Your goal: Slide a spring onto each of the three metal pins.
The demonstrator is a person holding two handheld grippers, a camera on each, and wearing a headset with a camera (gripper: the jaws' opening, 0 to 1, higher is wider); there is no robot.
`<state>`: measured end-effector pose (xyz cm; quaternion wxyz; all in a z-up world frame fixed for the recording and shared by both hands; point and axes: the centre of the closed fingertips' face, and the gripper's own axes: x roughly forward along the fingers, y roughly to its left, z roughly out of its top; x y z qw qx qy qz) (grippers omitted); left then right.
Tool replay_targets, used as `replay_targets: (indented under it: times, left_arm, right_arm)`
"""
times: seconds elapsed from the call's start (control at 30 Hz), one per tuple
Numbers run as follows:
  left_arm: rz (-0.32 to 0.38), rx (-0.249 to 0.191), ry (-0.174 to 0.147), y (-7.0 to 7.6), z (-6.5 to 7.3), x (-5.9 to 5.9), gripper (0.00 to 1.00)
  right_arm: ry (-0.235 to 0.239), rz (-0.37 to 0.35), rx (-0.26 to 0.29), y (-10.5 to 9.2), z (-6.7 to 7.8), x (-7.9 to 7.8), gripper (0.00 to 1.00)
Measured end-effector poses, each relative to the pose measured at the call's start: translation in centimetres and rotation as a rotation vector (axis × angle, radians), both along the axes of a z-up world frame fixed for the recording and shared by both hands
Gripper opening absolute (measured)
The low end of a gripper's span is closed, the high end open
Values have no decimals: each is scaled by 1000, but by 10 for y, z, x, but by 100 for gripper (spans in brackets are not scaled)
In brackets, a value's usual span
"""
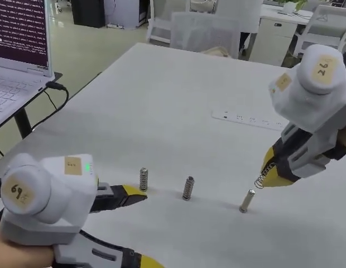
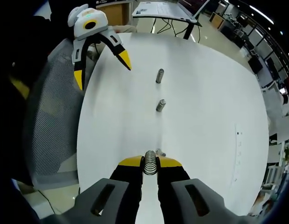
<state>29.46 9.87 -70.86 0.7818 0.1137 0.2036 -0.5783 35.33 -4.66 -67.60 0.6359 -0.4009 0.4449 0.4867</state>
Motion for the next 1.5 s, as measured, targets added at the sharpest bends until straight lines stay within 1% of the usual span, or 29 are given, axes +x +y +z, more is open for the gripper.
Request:
replay_targets:
  times: [0.17,0.27,0.37,0.5,0.7,0.9,1.2,1.5]
  left_arm:
    - [-2,-2,-2,-1,0,-1,70]
    - [-3,2,-3,-1,-1,-1,70]
    - [-5,4,-2,-1,-1,-1,70]
    - [-1,3,-3,0,-1,0,70]
    - [-2,9,-1,0,-2,0,69]
    - [-1,9,0,0,-2,0,69]
    - [-3,13,2,0,-3,0,69]
    - [-2,12,5,0,-3,1,68]
  right_arm:
    - [6,-12,-36,-8,-9,9,8]
    - [27,-28,-34,-11,-15,14,8]
    - [33,-36,-51,-15,-23,18,8]
    - [54,-43,-51,-16,-28,19,8]
    - [57,-45,-64,-18,-37,23,8]
    - [68,-45,-61,-16,-43,24,8]
    - [73,-44,-50,-13,-48,26,9]
    - [89,-47,-55,-16,-56,27,9]
